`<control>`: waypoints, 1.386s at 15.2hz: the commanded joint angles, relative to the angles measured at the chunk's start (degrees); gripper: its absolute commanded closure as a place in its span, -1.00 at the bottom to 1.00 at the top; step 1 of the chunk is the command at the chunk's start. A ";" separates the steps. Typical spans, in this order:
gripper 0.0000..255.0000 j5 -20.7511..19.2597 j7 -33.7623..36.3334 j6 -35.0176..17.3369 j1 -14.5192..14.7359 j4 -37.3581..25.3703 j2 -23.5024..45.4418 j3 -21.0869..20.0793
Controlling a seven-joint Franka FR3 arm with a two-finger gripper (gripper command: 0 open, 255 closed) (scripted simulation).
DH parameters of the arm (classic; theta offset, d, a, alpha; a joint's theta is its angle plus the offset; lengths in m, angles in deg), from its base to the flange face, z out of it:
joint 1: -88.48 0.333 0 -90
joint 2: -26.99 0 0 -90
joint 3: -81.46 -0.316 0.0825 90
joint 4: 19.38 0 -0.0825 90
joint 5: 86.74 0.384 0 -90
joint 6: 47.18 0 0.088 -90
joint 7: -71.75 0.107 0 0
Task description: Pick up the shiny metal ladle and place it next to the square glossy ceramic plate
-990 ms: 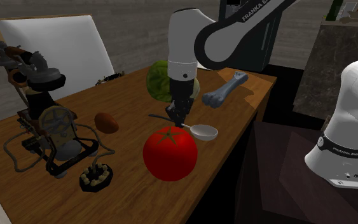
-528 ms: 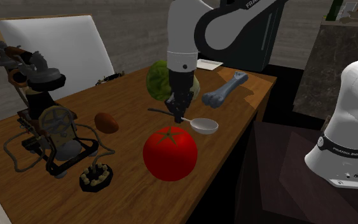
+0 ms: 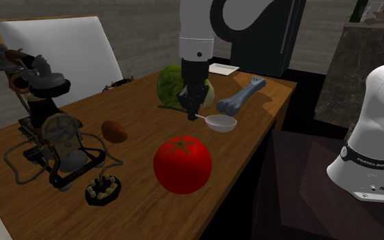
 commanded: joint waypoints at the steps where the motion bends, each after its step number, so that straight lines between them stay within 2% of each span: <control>1: 1.00 0.06 0.06 1.67 -0.05 -1.09 -0.58 0.03; 7: 1.00 0.25 0.22 5.98 -0.16 -3.85 -2.17 0.11; 14: 1.00 1.18 -9.87 6.73 -4.91 -0.26 -5.47 5.04; 21: 1.00 0.94 -19.54 8.01 -9.59 0.15 -6.05 10.23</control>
